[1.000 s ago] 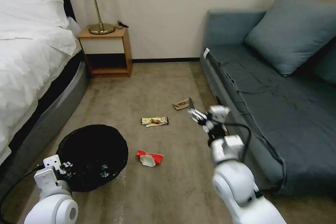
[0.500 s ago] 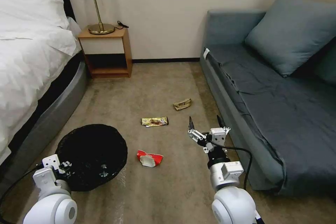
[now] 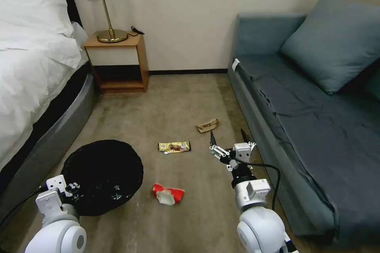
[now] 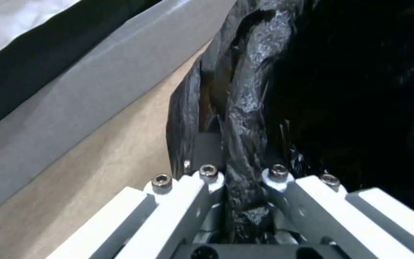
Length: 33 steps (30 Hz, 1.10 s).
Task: Pick up the trash bin, then pick up the garbage on the floor and place it into the trash bin.
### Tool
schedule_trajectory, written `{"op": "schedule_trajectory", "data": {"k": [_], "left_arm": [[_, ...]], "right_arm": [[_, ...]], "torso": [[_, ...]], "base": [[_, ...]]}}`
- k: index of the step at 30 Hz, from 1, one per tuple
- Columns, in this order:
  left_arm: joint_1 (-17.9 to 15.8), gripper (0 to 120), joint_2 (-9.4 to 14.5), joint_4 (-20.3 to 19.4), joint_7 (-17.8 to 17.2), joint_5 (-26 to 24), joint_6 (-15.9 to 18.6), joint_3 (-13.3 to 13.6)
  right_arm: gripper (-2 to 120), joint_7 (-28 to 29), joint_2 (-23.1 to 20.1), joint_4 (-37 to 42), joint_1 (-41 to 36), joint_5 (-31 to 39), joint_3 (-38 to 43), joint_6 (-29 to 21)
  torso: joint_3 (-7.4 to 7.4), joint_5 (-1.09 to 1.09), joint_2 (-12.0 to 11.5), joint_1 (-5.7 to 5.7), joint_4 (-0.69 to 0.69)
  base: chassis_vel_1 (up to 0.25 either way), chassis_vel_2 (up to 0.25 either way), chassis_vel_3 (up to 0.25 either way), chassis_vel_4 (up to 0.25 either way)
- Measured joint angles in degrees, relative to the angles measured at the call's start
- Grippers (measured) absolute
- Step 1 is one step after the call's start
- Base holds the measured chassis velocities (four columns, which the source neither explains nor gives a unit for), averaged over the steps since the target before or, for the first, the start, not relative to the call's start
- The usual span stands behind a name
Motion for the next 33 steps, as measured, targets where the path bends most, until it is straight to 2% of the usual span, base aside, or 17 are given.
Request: {"op": "schedule_trajectory", "data": {"k": [6, 9, 10, 11, 15, 16, 20, 22, 25, 27, 30, 31, 33], "left_arm": [[0.4, 3, 0.0, -0.3, 0.0, 0.2, 0.0, 0.1], [0.7, 3, 0.0, -0.5, 0.0, 0.6, 0.0, 0.4], [0.8, 3, 0.0, -0.7, 0.0, 0.9, -0.1, 0.5], [0.8, 3, 0.0, -0.7, 0.0, 0.9, -0.1, 0.5], [1.3, 3, -0.2, -1.0, -0.1, 1.3, -0.1, 0.5], [1.3, 3, -0.2, -1.0, -0.1, 1.3, -0.1, 0.5], [1.8, 3, -0.7, -1.3, -0.1, 1.9, -0.3, 0.4], [1.9, 3, -0.8, -1.3, -0.1, 2.1, -0.4, 0.4], [2.4, 3, -1.4, -1.4, -0.1, 2.8, -0.9, 0.4], [2.5, 3, -1.5, -1.4, -0.1, 2.9, -1.0, 0.4], [3.1, 3, -1.8, -1.8, -0.1, 3.1, -1.2, 0.1], [3.1, 3, -1.8, -1.8, -0.1, 3.1, -1.2, 0.1], [3.4, 3, -1.8, -2.1, -0.1, 3.1, -1.3, -0.3]], "right_arm": [[100, -6.4, -3.1, -4.4, 6.6, 6.4, -4.2, 0.1], [100, -10.3, -7.7, -8.6, 13.8, 13.1, -10.7, -1.7], [100, -12.0, -10.7, -11.1, 18.1, 16.4, -15.3, -3.0], [100, -12.0, -10.7, -11.1, 18.1, 16.4, -15.3, -3.0], [100, -13.3, -16.3, -17.3, 29.4, 23.8, -28.2, -9.4], [100, -13.3, -16.3, -17.3, 29.4, 23.8, -28.2, -9.4], [100, -15.7, -19.6, -21.1, 40.5, 29.3, -40.2, -14.9], [100, -16.1, -20.0, -21.6, 42.3, 30.6, -42.7, -16.2], [100, -16.7, -20.2, -22.7, 46.8, 35.3, -49.1, -21.2], [100, -16.8, -20.0, -23.1, 47.8, 35.7, -50.7, -21.8], [100, -15.1, -18.0, -25.5, 51.4, 38.1, -57.1, -25.6], [100, -15.1, -18.0, -25.5, 51.4, 38.1, -57.1, -25.6], [100, -13.6, -16.1, -27.5, 53.6, 39.6, -62.1, -26.4]], "torso": [[0.0, 0.01, 0.0, -0.01, 0.0], [-0.01, 0.0, 0.0, -0.01, 0.02], [-0.01, 0.01, 0.0, -0.01, 0.03], [-0.01, 0.01, 0.0, -0.01, 0.03], [0.0, 0.01, 0.0, 0.0, 0.01], [0.0, 0.01, 0.0, 0.0, 0.01], [0.0, 0.0, 0.0, 0.0, 0.02], [0.0, 0.01, 0.0, 0.0, 0.01], [0.0, 0.0, 0.0, 0.0, 0.0], [-0.01, 0.0, 0.0, 0.0, 0.0], [-0.01, 0.0, 0.0, 0.0, 0.01], [-0.01, 0.0, 0.0, 0.0, 0.01], [-0.01, -0.01, 0.0, -0.01, 0.01]], "base": [[-0.047, 0.053, 0.04, -0.038], [0.0, 0.0, 0.0, 0.0], [0.0, 0.0, 0.0, 0.0], [0.0, 0.0, 0.0, 0.0], [0.0, 0.0, 0.0, 0.0], [0.0, 0.0, 0.0, 0.0], [0.0, 0.0, 0.0, 0.0], [0.0, 0.0, 0.0, 0.0], [0.0, 0.0, 0.0, 0.0], [0.0, 0.0, 0.0, 0.0], [0.0, 0.0, 0.0, 0.0], [0.0, 0.0, 0.0, 0.0], [0.0, 0.0, 0.0, 0.0]]}}
